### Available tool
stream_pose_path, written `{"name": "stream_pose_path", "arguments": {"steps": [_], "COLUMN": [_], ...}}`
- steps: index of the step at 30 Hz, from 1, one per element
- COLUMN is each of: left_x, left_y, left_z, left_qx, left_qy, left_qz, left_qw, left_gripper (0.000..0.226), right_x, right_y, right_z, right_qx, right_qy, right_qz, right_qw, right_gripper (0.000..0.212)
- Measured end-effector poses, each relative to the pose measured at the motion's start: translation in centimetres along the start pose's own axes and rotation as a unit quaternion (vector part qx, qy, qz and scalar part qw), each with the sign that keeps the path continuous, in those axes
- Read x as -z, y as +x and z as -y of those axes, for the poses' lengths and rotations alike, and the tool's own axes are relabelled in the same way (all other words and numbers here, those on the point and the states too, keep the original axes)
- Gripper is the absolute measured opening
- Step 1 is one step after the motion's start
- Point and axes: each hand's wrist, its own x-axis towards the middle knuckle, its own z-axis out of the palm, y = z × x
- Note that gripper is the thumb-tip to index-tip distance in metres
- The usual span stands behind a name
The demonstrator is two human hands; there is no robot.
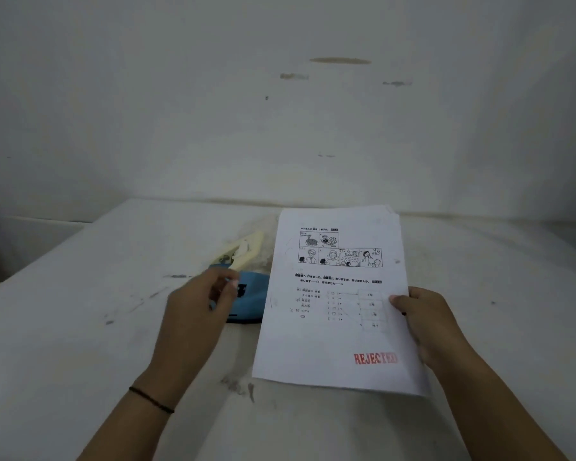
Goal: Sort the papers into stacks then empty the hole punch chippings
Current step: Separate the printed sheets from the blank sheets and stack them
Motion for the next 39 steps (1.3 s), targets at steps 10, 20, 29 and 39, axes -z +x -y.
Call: {"name": "stream_pose_path", "arguments": {"steps": [10, 20, 29, 39], "left_x": [-0.6, -0.8, 0.4, 1.4], "left_y": [3.8, 2.7, -1.1, -2.2], "left_z": [3.4, 3.3, 1.2, 0.9], "left_qx": [0.042, 0.063, 0.047, 0.103], "left_qy": [-0.046, -0.064, -0.044, -0.073], "left_qz": [0.141, 0.1, 0.12, 0.14], "left_qw": [0.988, 0.991, 0.991, 0.982], "left_gripper": [0.055, 0.044, 0.051, 0.095], "right_x": [-3.3, -3.3, -1.9, -2.3], "right_y": [-0.2, -1.0, -3.9, -6.2], "right_z": [-0.5, -0.3, -0.7, -1.6], "right_qx": [-0.031, -0.048, -0.069, -0.059], "right_qy": [-0.016, -0.028, -0.057, -0.054], "right_qz": [0.011, 0.007, 0.005, -0.001], "right_qw": [0.999, 0.998, 0.996, 0.997], "right_gripper": [0.022, 0.023, 0.015, 0.018]}}
